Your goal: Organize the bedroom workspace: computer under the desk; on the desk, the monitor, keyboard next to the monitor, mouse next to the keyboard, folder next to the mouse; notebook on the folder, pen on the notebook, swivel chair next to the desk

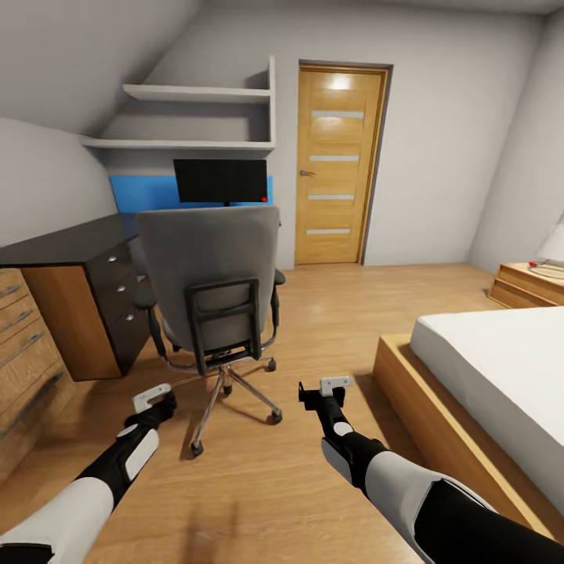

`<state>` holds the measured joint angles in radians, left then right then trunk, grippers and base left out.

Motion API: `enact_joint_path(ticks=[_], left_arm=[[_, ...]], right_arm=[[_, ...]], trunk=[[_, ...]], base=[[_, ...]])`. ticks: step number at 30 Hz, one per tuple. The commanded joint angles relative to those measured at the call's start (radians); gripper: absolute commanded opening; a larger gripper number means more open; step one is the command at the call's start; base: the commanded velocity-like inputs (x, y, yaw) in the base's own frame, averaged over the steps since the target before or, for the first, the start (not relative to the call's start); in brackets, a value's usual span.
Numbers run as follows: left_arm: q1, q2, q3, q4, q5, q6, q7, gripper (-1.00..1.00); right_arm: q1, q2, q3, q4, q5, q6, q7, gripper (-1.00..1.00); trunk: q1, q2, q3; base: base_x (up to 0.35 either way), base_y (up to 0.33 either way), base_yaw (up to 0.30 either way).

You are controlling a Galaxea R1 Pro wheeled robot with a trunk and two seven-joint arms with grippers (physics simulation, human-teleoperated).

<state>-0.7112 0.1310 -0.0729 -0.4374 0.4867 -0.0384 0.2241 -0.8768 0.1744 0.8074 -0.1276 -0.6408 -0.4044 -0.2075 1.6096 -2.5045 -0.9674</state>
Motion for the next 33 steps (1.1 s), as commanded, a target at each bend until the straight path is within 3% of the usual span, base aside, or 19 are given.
enact_joint_path(ticks=[1,11,21,23,31,32,33], left_arm=[[-0.001,0.000,-0.008,0.001,0.005,-0.004,0.006,1.00],[-0.001,-0.014,-0.008,0.003,-0.011,-0.005,0.006,1.00],[-0.001,-0.029,-0.011,0.024,-0.013,-0.005,0.005,1.00],[-0.001,-0.053,-0.032,0.042,-0.014,-0.005,0.007,1.00],[-0.001,-0.071,-0.145,0.054,-0.018,-0.004,0.010,1.00],[-0.001,-0.089,-0.188,0.065,-0.018,-0.002,0.011,1.00],[-0.001,-0.094,-0.191,0.069,-0.018,-0.002,0.011,1.00]], right_arm=[[-0.001,0.000,0.009,0.000,-0.005,-0.002,-0.006,1.00],[-0.001,0.000,0.008,0.001,-0.005,-0.002,-0.004,1.00],[-0.001,0.000,0.008,0.002,0.029,-0.003,-0.002,1.00],[-0.001,0.000,0.009,0.001,0.033,0.000,-0.001,1.00],[0.000,0.000,0.010,0.001,0.034,0.001,0.001,1.00],[0.007,0.000,0.010,0.000,0.035,-0.002,0.002,1.00],[0.008,0.000,0.010,0.000,0.035,-0.002,0.002,1.00]], trunk=[[0.000,0.000,-0.001],[0.000,0.000,-0.001],[0.000,0.000,-0.001],[0.000,0.000,-0.001],[0.000,0.000,-0.002],[0.000,0.000,-0.002],[0.000,0.000,-0.002]], base=[[-0.001,0.000,0.107],[-0.191,-0.022,0.029],[-0.187,-0.020,0.000],[-0.016,-0.001,0.000],[-0.004,0.000,0.000],[0.000,0.000,0.000],[0.000,0.000,0.000]])
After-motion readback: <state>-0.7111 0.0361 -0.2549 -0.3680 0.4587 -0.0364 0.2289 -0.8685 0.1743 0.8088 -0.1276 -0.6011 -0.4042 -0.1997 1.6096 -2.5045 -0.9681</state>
